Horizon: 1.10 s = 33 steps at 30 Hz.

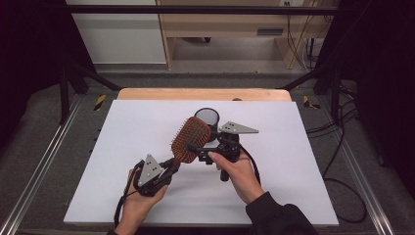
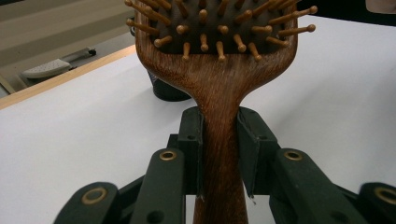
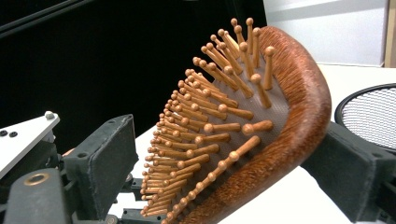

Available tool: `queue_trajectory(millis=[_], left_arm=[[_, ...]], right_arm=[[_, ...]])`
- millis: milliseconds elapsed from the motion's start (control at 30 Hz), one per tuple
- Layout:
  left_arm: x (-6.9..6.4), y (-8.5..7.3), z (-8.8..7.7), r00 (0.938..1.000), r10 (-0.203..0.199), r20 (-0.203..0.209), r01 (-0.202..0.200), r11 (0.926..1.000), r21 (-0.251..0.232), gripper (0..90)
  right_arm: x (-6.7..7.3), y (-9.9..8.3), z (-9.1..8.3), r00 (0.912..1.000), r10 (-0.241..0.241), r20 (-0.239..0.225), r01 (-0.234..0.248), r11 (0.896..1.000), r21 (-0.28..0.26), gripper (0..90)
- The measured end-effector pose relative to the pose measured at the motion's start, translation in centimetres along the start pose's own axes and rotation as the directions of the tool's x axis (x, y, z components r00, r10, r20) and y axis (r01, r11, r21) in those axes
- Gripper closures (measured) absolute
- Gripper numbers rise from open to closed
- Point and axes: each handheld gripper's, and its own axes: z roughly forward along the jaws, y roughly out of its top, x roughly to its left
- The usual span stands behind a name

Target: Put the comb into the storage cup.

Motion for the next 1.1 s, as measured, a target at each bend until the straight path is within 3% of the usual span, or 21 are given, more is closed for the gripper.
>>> queue_trajectory(millis=[333, 700, 1100], left_arm=[[-0.04, 0.13, -0.16, 1.0, 0.007, -0.004, -0.007, 0.9999, -0.012, 72.9], [0.04, -0.01, -0.02, 0.9999, -0.002, 0.01, 0.002, 1.0, -0.003, 72.9], [0.3, -0.14, 0.02, 0.9992, -0.025, 0.03, 0.025, 0.9996, -0.015, 72.9]], right_arm=[[0.11, 0.53, 0.28, 0.9992, 0.022, -0.033, -0.022, 1.0, 0.009, 19.6], [0.21, 0.61, 0.45, 0.9986, 0.036, -0.038, -0.036, 0.999, 0.005, 19.1], [0.73, 0.86, 0.48, 0.9994, 0.021, -0.029, -0.021, 1.0, 0.002, 22.0]])
